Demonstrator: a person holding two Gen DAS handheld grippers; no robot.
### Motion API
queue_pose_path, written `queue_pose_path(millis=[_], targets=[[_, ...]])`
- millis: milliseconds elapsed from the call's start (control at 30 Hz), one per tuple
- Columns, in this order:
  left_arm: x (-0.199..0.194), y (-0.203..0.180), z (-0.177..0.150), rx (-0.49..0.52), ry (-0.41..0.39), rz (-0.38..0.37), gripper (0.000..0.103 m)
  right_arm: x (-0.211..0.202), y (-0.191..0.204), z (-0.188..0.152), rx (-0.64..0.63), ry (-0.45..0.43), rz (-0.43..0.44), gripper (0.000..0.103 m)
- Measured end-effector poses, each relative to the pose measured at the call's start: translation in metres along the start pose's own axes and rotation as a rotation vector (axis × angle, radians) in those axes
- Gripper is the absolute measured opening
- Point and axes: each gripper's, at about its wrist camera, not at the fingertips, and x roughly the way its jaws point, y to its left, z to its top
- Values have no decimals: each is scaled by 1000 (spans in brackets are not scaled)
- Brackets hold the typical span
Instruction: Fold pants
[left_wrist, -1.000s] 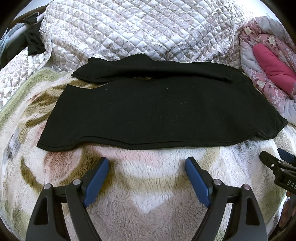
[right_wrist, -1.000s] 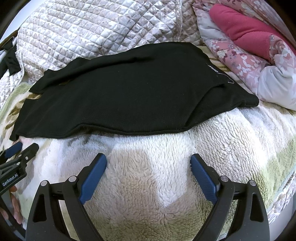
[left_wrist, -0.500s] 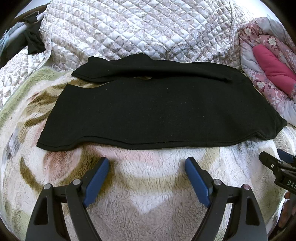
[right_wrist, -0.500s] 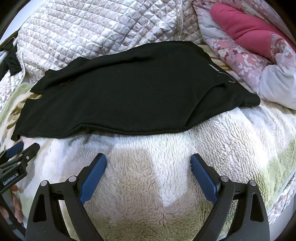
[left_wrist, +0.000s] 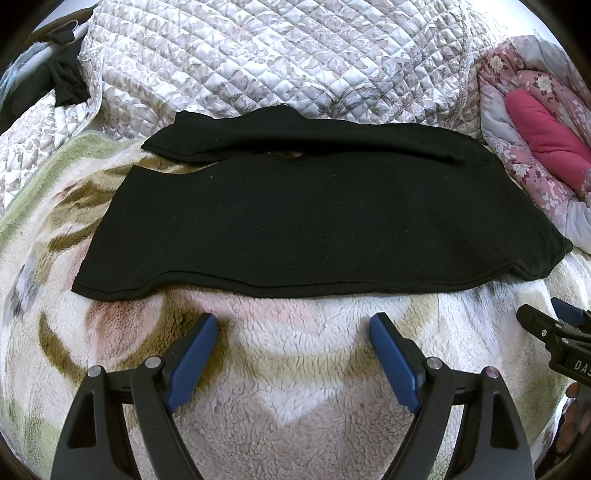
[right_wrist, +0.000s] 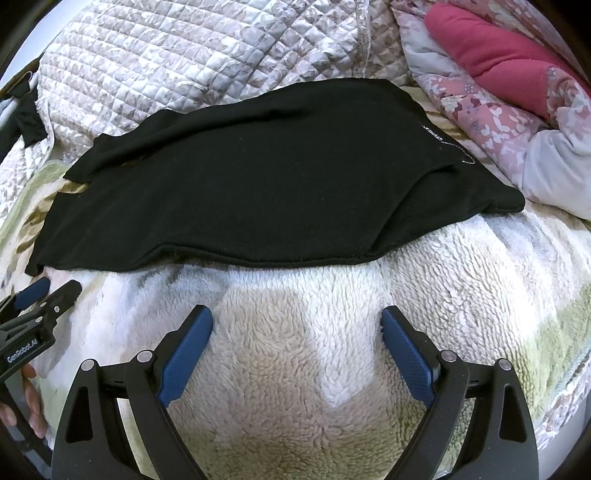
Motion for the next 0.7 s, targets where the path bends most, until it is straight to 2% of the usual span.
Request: queue_pose_path(millis=[267,333,467,600,700], targets=[[-3,-3,-4,9,11,-3,86,-4,-4,4,8,42,28,91],[-4,-3,-4,14,8,-8,86,-10,-6,4,22,35,39,86],[-9,-4,-1,37,-3,0,86,-17,-15,9,61,19,67,83],[-14,6,5,1,-10,-9,86,-22,-33,19,136,-4,95,83],[-21,22,12,-62,-28,-3,86,-15,-54,24,230,-1,136,83]])
